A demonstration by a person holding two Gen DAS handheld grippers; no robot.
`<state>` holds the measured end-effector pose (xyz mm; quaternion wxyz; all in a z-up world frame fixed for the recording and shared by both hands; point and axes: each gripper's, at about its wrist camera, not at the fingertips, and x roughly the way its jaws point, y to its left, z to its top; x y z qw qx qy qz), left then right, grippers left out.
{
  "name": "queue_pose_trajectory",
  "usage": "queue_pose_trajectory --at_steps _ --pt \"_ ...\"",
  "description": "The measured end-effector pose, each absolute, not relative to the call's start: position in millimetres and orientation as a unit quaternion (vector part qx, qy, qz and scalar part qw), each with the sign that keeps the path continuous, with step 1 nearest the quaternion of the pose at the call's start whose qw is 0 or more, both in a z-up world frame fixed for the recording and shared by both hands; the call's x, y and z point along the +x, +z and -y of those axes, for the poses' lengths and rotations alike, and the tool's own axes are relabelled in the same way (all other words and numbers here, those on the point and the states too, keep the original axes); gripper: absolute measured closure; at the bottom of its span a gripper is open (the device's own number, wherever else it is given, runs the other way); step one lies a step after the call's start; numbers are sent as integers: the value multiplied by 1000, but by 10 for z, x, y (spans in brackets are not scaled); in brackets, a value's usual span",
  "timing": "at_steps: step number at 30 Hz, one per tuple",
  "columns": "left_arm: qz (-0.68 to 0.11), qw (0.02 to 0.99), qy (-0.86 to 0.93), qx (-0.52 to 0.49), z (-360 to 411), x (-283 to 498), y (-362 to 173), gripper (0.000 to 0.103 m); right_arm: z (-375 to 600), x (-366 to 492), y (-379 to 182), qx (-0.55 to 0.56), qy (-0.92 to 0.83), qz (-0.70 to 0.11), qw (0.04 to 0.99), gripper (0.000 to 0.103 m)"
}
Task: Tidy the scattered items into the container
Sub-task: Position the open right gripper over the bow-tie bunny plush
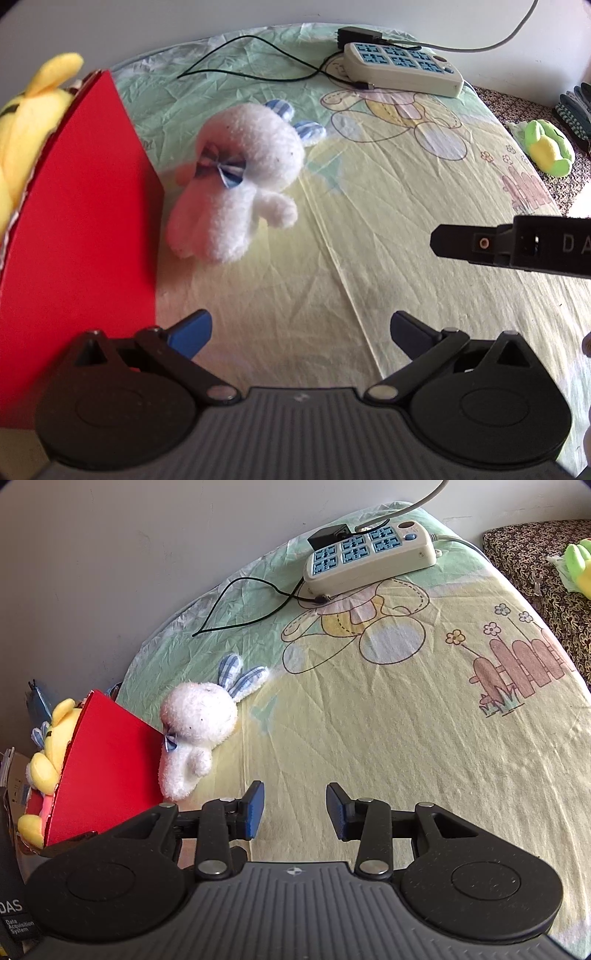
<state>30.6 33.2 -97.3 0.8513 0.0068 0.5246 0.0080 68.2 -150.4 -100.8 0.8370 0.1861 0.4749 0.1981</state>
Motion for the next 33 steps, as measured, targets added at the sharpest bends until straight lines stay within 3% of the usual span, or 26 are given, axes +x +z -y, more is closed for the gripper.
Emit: queue_pose_trajectory --at_steps 11,33 --pt "-550 835 2 17 -369 358 -1075 0 1371 771 -1011 174 221 -481 830 63" --pt "-483 875 6 14 -433 741 -1148 1 1245 1082 -810 170 229 -477 831 63"
